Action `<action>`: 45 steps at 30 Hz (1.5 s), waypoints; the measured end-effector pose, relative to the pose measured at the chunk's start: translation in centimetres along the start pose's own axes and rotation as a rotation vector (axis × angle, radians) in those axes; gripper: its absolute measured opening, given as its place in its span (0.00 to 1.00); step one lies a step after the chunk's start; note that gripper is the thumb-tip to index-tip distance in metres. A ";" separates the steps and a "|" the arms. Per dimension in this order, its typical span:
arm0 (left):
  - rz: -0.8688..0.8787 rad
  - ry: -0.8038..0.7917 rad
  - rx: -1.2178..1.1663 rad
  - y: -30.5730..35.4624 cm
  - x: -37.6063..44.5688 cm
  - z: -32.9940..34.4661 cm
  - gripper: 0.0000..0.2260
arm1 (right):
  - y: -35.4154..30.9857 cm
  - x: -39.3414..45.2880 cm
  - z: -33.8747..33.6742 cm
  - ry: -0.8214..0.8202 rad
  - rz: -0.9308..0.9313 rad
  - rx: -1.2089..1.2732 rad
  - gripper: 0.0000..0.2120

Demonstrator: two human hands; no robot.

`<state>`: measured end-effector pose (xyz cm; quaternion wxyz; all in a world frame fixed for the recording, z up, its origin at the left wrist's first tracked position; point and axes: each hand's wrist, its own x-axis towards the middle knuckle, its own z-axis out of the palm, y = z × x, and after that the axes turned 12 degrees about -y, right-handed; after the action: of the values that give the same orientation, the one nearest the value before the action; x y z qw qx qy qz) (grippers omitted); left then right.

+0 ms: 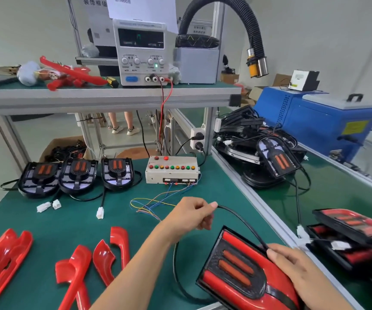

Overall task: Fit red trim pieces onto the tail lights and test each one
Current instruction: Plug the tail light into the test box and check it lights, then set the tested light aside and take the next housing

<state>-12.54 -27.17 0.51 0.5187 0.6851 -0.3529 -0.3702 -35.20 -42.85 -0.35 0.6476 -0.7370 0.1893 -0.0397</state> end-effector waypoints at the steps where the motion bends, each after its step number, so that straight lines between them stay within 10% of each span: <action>1: -0.023 -0.021 0.007 -0.1 0.4 0.4 0.16 | 0.5 0.2 -0.1 0.071 -0.017 0.022 0.09; 10: -0.205 -0.054 -0.251 -2.9 1.6 5.1 0.11 | 3.9 6.1 -2.0 0.905 0.039 0.075 0.18; 35: -0.097 0.208 -0.237 -3.9 -10.6 8.1 0.07 | 1.6 7.6 -0.4 0.713 0.237 -0.371 0.33; 42: -0.046 0.310 -0.235 -4.2 -13.6 6.3 0.09 | 1.4 4.2 7.4 0.877 -0.396 -0.645 0.31; 45: 0.009 0.374 -0.226 -3.7 -14.6 3.7 0.09 | 0.7 4.3 11.8 0.644 -0.562 -0.515 0.17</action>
<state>-22.38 -15.42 -1.74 0.6501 0.6780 -0.2099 -0.2714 -27.78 -33.22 -3.69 0.3173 -0.8459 0.1773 -0.3902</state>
